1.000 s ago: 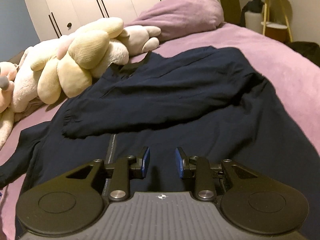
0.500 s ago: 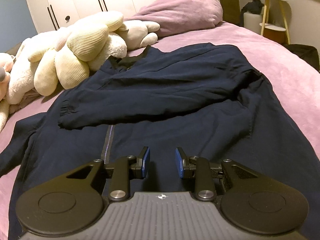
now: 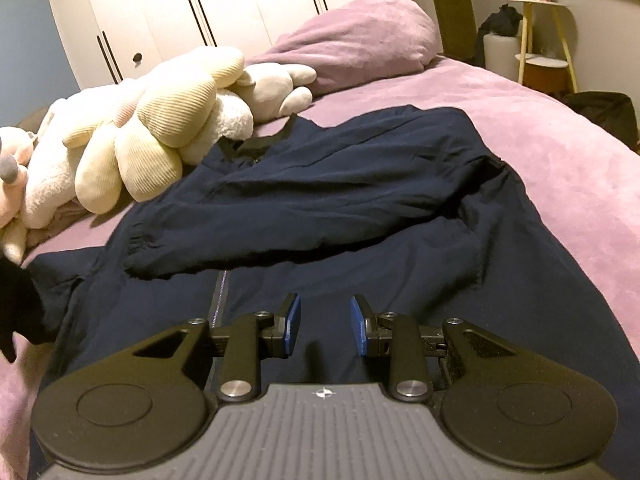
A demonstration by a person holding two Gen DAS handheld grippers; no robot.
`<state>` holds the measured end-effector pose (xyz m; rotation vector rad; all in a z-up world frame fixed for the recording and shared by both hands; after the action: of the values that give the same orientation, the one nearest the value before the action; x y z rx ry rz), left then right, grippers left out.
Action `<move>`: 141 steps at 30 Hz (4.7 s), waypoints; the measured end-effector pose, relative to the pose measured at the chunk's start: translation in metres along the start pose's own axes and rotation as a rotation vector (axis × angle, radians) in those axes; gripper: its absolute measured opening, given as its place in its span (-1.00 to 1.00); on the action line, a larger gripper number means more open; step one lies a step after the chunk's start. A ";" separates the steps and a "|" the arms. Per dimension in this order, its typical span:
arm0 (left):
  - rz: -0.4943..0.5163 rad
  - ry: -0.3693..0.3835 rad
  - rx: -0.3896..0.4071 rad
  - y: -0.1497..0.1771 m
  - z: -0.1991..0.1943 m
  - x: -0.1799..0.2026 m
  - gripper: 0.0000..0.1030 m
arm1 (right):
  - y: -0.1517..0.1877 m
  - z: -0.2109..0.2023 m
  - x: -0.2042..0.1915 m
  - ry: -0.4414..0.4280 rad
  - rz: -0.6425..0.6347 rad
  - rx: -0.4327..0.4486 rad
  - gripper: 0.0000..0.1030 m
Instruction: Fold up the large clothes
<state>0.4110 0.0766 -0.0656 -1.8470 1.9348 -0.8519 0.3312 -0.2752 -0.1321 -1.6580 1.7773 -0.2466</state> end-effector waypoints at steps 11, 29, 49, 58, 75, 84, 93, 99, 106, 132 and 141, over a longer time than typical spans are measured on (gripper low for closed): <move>0.034 0.030 -0.089 0.057 0.024 0.035 0.51 | 0.003 0.002 0.021 -0.010 -0.005 -0.035 -0.47; -0.313 0.285 -0.062 0.099 -0.078 -0.039 0.55 | 0.016 0.015 -0.093 -0.061 -0.287 -0.008 -0.46; -0.354 0.336 -0.054 0.055 -0.033 -0.042 -0.50 | 0.029 0.008 -0.049 -0.024 -0.195 -0.021 -0.43; -0.258 0.420 -0.004 0.024 -0.015 0.028 0.72 | 0.033 0.006 -0.053 -0.048 -0.201 -0.012 -0.43; -0.243 -0.143 -0.078 0.095 -0.007 -0.090 0.69 | -0.030 0.100 -0.067 -0.366 0.226 -0.199 -0.11; -0.259 -0.172 -0.082 0.089 0.003 -0.087 0.63 | -0.068 0.072 -0.083 -0.437 0.241 -0.092 -0.74; -0.180 -0.193 -0.129 0.054 0.054 -0.054 0.39 | -0.137 -0.016 -0.026 -0.301 0.193 0.227 -0.75; -0.211 -0.200 -0.167 0.050 0.074 -0.054 0.33 | -0.123 0.033 0.047 -0.092 0.253 0.115 -0.73; -0.197 -0.214 -0.158 0.043 0.073 -0.053 0.32 | -0.113 0.068 0.074 -0.163 0.374 0.026 -0.46; -0.154 -0.308 -0.141 0.029 0.075 -0.058 0.59 | -0.133 0.060 0.083 0.085 0.169 0.108 -0.34; -0.192 -0.323 -0.146 0.028 0.071 -0.073 0.65 | -0.124 0.056 0.070 0.062 0.113 0.103 -0.58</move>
<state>0.4405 0.1344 -0.1487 -2.1298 1.6775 -0.4368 0.4675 -0.3448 -0.1281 -1.4875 1.8652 -0.3355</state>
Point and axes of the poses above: each gripper's, at about its wrist camera, not at the fingertips, and z roughly the way its jaws point, x to its right, y to its underside, the point moved 9 cm from there along z, roughly the way its jaws point, and after that the axes turned 15 degrees about -x, right-handed, at the moved point
